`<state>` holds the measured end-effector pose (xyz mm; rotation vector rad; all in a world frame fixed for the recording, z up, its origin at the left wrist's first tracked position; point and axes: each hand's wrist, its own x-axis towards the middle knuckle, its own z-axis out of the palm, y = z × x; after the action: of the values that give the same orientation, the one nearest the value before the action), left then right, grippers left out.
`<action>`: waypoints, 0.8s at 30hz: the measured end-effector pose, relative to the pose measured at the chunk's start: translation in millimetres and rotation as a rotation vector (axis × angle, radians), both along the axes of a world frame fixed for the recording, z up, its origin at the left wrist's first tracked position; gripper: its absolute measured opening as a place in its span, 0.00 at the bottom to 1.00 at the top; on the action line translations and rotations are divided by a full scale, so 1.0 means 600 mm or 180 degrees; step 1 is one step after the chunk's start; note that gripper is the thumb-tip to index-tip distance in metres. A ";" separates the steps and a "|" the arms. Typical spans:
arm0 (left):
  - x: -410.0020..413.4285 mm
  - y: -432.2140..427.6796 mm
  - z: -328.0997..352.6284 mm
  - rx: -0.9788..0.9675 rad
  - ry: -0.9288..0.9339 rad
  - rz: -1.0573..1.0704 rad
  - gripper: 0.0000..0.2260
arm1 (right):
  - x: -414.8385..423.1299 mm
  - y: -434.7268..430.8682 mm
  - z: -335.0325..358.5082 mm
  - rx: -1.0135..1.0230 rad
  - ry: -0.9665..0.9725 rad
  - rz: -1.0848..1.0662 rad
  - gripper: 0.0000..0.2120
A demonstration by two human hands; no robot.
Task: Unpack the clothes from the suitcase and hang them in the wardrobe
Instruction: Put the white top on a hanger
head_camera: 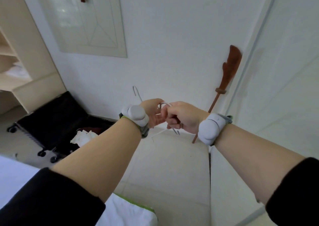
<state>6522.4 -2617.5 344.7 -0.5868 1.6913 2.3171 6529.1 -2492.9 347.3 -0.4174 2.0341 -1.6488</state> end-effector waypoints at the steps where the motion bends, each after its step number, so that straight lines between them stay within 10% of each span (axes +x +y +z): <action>1: -0.020 0.001 -0.007 -0.0026 -0.0079 0.0154 0.10 | -0.025 0.000 -0.006 0.0013 0.0003 0.0150 0.14; 12: -0.249 -0.191 -0.117 0.0653 -0.0274 0.1686 0.11 | -0.281 -0.061 -0.099 0.0513 0.0327 0.0867 0.19; 24: -0.528 -0.348 -0.159 0.1011 -0.0487 0.2156 0.18 | -0.669 -0.218 -0.146 0.2724 0.1539 0.1513 0.09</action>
<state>6205.6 -2826.6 249.3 -1.3884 1.1229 2.7951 6127.7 -2623.6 259.9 -0.9296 2.4777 -0.3368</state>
